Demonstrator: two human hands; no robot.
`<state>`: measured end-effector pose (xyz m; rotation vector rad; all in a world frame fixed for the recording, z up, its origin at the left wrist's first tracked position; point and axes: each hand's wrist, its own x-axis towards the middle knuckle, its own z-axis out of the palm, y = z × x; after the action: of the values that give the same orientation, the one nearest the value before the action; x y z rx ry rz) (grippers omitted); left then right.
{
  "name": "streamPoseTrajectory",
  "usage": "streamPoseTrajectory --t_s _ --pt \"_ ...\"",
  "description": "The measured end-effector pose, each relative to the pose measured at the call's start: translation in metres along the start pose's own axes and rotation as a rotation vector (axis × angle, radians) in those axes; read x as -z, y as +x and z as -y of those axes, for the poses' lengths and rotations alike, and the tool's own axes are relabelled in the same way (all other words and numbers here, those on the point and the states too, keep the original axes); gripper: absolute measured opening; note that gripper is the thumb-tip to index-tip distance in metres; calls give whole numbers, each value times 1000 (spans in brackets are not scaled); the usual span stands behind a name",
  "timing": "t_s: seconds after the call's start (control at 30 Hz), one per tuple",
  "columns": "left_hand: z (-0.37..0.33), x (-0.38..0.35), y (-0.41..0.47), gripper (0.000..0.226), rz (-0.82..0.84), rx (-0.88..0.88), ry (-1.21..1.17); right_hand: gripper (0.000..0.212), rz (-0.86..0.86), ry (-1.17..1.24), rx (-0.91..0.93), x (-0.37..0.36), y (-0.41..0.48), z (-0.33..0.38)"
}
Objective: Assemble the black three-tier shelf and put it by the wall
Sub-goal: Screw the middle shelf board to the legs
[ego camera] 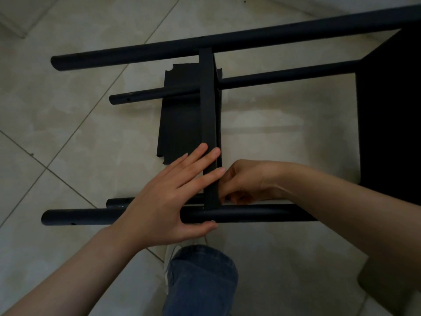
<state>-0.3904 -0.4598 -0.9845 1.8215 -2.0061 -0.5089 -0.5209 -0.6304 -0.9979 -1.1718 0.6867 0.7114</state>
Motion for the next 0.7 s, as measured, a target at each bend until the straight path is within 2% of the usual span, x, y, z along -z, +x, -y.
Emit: streamPoseTrajectory --t_s 0.23,0.43,0.63,0.7 --pt "0 0 0 86 7 1 6 10 18 -15 -33 5 -4 4" --pt "0 0 0 85 8 -2 6 18 1 4 -18 -2 0 1" --pt "0 0 0 85 12 2 16 2 21 3 -40 4 -4 4" --pt "0 1 0 86 14 1 20 5 22 5 -39 4 -3 4"
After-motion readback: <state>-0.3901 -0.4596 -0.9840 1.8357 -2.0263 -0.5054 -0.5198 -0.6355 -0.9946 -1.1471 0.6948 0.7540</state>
